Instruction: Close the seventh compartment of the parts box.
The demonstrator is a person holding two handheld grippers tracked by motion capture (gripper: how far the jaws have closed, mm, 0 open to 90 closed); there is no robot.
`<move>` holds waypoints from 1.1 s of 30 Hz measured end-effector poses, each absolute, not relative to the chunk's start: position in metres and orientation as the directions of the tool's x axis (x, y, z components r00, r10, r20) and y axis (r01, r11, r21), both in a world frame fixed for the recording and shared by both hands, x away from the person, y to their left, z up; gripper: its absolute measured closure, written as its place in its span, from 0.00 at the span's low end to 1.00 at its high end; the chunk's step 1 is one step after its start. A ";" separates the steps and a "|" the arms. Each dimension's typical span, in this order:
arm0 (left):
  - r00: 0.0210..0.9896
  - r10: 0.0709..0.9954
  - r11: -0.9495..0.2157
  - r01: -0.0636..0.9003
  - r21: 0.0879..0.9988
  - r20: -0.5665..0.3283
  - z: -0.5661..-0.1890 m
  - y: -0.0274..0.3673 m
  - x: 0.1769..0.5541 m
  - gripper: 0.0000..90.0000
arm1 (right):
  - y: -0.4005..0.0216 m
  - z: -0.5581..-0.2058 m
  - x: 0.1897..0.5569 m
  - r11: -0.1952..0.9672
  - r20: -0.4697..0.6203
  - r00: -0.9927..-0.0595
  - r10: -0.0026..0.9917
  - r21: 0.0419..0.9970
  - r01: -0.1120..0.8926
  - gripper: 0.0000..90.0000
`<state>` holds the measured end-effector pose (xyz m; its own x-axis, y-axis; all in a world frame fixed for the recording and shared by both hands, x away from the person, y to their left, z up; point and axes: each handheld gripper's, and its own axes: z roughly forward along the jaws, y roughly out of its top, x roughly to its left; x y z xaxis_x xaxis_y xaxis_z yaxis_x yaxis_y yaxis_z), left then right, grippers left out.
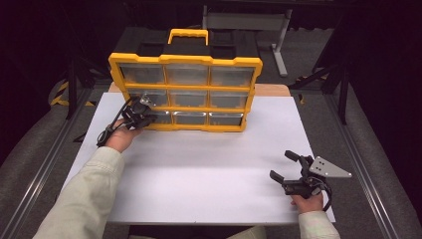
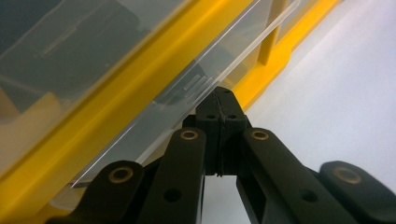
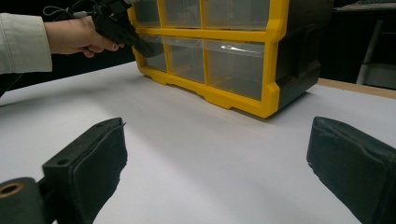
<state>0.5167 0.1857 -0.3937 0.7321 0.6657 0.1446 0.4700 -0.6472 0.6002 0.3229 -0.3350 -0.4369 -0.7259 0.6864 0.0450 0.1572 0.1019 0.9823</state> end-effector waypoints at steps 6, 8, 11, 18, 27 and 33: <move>0.752 0.645 -0.669 0.472 0.574 0.132 -0.396 0.189 0.515 0.99 | -0.335 -0.437 0.323 0.102 0.045 -0.724 0.688 0.982 0.157 0.06; 0.754 0.644 -0.666 0.472 0.577 0.127 -0.395 0.190 0.513 0.96 | -0.335 -0.437 0.323 0.101 0.045 -0.724 0.688 0.982 0.157 0.06; 0.765 0.635 -0.662 0.467 0.586 0.108 -0.392 0.195 0.508 0.91 | -0.335 -0.437 0.324 0.103 0.045 -0.723 0.689 0.982 0.159 0.06; 0.778 0.627 -0.594 0.443 0.672 0.041 -0.378 0.206 0.489 0.68 | -0.333 -0.437 0.325 0.109 0.042 -0.725 0.688 0.981 0.160 0.06; 0.795 0.604 -0.445 0.397 0.802 -0.058 -0.366 0.217 0.460 0.26 | -0.333 -0.436 0.325 0.109 0.041 -0.723 0.689 0.981 0.158 0.06; 0.812 0.574 -0.341 0.354 0.871 -0.105 -0.360 0.223 0.442 0.13 | -0.333 -0.436 0.325 0.114 0.034 -0.723 0.690 0.981 0.155 0.06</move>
<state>0.4421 0.2231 -0.3599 0.8121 0.5739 -0.1054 0.3539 -0.3408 0.8710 0.3247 -0.3332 -0.4359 -0.7225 0.6905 0.0343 0.1554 0.1139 0.9813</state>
